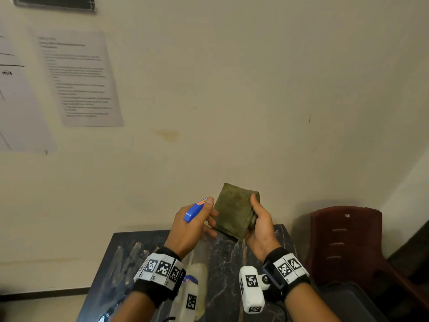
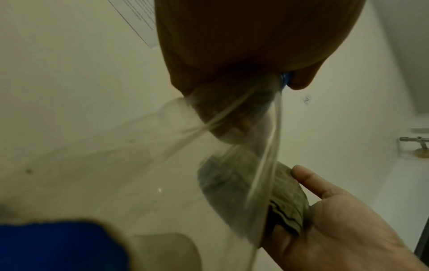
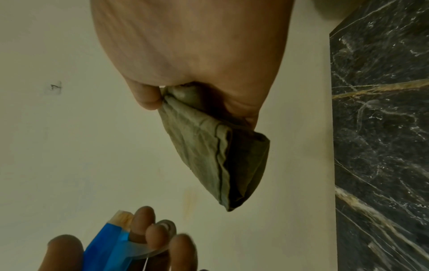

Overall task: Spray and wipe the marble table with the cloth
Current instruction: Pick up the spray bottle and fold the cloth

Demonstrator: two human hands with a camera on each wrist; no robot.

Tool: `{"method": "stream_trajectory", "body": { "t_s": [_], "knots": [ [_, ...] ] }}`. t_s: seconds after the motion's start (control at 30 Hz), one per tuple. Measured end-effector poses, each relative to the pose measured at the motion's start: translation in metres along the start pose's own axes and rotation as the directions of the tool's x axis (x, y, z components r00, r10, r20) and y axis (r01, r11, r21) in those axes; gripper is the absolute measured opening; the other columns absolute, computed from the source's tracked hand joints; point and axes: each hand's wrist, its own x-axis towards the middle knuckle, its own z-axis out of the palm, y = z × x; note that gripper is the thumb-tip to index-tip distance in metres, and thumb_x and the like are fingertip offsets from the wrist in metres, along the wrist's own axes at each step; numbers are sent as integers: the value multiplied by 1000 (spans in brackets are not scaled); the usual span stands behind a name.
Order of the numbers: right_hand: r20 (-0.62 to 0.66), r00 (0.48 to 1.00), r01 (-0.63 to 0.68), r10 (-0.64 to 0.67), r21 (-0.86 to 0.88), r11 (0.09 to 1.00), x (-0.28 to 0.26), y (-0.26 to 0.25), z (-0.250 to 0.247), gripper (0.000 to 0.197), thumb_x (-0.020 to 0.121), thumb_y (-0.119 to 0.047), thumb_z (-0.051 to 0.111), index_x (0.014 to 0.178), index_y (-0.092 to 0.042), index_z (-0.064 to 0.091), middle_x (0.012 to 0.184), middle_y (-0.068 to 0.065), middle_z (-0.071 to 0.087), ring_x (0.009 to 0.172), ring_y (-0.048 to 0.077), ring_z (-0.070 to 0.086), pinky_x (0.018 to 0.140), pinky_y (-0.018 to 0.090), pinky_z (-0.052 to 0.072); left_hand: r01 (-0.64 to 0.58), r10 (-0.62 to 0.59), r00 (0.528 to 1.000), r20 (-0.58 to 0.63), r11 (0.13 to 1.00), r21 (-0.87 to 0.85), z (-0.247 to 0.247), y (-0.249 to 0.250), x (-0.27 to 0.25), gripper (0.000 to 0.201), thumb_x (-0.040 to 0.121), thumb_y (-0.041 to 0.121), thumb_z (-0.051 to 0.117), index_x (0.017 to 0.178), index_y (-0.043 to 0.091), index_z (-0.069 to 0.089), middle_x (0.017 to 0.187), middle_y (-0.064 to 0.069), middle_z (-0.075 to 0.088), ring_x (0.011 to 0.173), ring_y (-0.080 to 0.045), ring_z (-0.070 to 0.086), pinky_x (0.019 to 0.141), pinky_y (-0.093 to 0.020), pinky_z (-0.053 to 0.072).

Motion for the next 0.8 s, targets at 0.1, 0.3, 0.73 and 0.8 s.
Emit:
{"method": "stream_trajectory", "body": {
  "t_s": [0.1,0.3,0.73,0.8],
  "knots": [
    [15,1000,2,-2,1,1000,-3,3,1,53,98,-54,50,124,-13,70,118,13,73,109,32,71,102,53,50,14,-15,999,-30,1000,-3,-1,2,-4,57,92,57,56,84,4,74,78,-16,75,67,-35,76,58,-30,56],
    [33,999,16,-15,-10,1000,-7,3,-1,51,98,-52,50,123,-12,71,117,13,74,107,31,71,98,49,53,33,-30,998,-61,999,39,0,4,-4,48,101,42,60,78,2,71,76,-15,78,71,-28,78,55,-30,57],
    [64,998,28,-23,-74,997,-15,5,-4,50,99,-52,49,123,-15,71,117,13,74,110,32,70,106,54,48,78,-67,995,-77,984,158,8,6,-11,42,95,35,73,63,9,66,53,-9,66,46,-19,63,52,-28,53],
    [67,998,26,-21,-63,998,-17,5,-3,50,99,-51,50,125,-14,70,118,14,74,110,33,70,105,55,48,54,-34,994,-108,982,182,8,7,-12,45,95,40,72,61,12,66,53,-8,68,48,-17,64,58,-30,58]
  ]
}}
